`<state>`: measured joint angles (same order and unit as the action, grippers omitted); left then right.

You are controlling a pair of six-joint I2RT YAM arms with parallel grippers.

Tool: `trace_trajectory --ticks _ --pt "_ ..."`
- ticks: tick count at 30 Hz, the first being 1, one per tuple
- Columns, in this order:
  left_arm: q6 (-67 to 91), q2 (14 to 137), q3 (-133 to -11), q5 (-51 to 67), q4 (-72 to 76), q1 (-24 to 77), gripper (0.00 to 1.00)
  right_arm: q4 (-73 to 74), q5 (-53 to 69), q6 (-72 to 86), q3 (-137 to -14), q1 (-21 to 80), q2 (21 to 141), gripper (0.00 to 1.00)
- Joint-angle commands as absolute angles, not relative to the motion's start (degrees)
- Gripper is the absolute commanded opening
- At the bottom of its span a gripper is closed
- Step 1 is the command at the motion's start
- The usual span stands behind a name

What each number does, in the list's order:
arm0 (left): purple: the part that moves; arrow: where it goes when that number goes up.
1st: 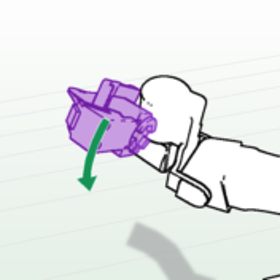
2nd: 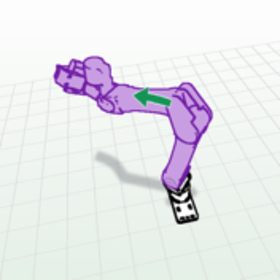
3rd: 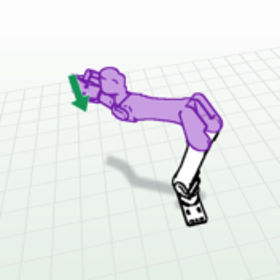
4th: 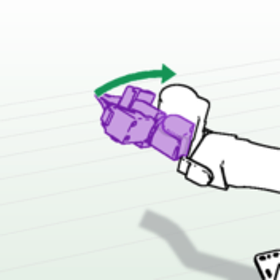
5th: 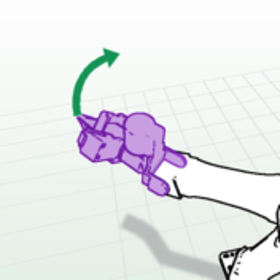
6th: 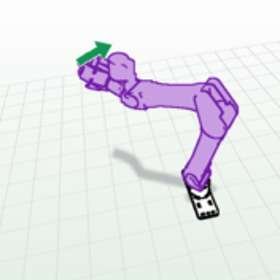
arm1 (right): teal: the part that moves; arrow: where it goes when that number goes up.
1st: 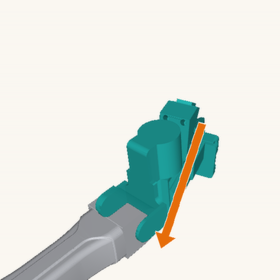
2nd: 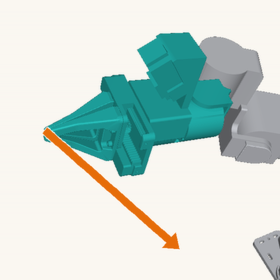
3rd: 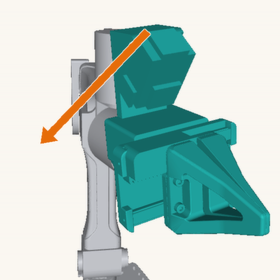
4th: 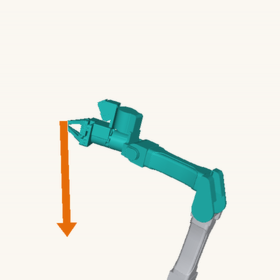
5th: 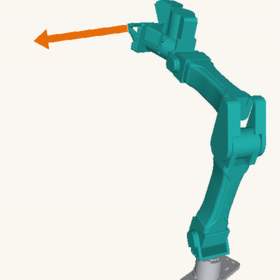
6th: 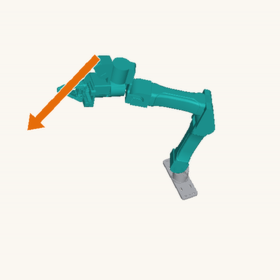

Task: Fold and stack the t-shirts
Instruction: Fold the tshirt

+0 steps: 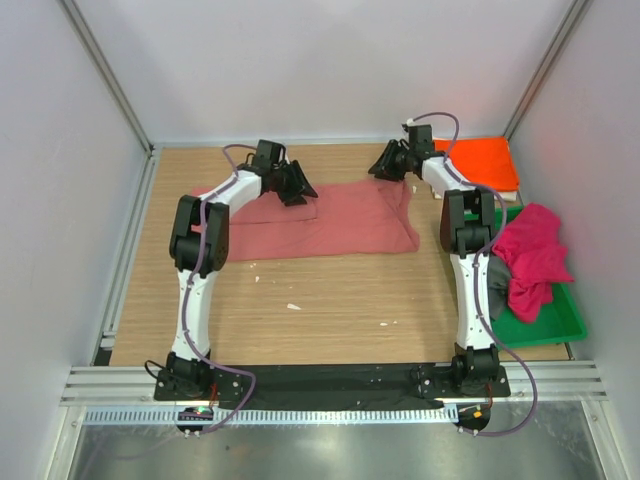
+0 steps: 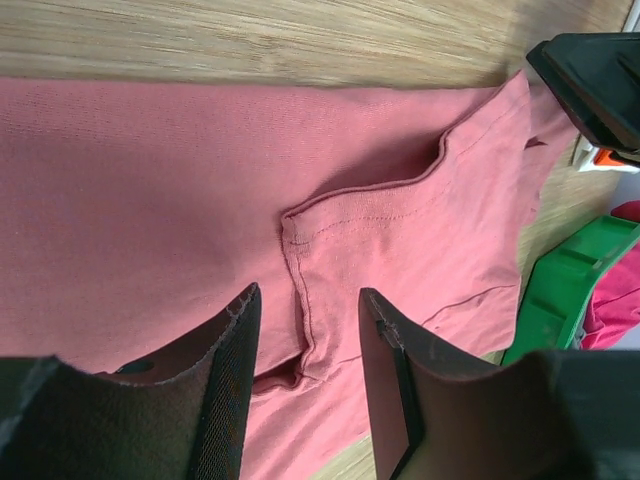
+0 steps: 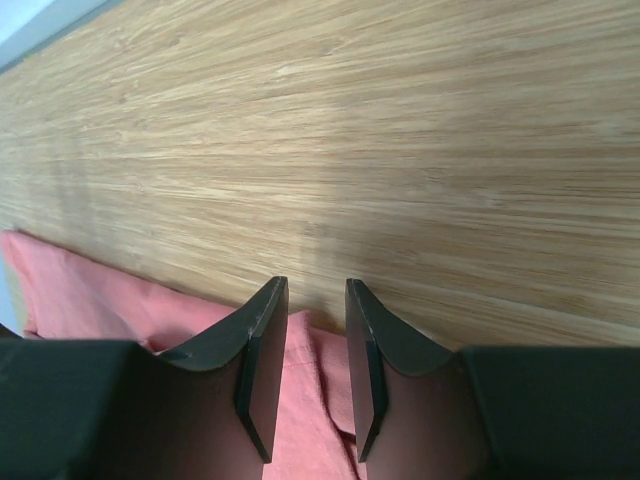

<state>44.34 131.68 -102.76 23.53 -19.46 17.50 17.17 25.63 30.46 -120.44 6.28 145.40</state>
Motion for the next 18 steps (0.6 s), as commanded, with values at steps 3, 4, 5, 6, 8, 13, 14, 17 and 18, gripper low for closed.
trace_trajectory --ticks 3,4,5,6,8,13,14,17,18 --pt "43.1 133.9 -106.2 24.3 -22.2 17.4 0.45 18.5 27.2 27.0 -122.4 6.9 145.1 0.35" --pt "43.2 134.2 -106.4 24.4 -22.3 17.3 0.45 18.7 27.9 27.0 -122.4 6.9 145.3 0.35" --pt "43.4 134.9 -107.2 25.0 -22.4 17.3 0.45 18.9 28.0 26.9 -122.3 7.3 145.3 0.34" --pt "43.6 135.3 -107.6 25.0 -22.6 17.3 0.45 19.0 28.3 26.9 -122.3 7.5 145.3 0.34" --pt "43.8 136.0 -108.6 25.1 -22.9 17.2 0.45 18.8 28.8 27.5 -121.7 7.7 145.2 0.34" --pt "45.5 137.5 -109.8 26.3 -22.8 16.9 0.45 16.8 29.9 29.7 -122.3 7.8 146.0 0.33" --pt "45.6 137.7 -110.0 26.3 -22.7 16.9 0.45 16.5 29.4 30.0 -122.4 7.7 146.0 0.33" --pt "46.2 138.0 -110.0 26.2 -22.1 16.7 0.45 16.2 28.7 30.2 -122.8 7.7 146.3 0.33" --pt "46.4 138.3 -110.1 26.5 -22.0 16.5 0.45 16.2 28.7 30.6 -123.3 7.5 146.4 0.33"
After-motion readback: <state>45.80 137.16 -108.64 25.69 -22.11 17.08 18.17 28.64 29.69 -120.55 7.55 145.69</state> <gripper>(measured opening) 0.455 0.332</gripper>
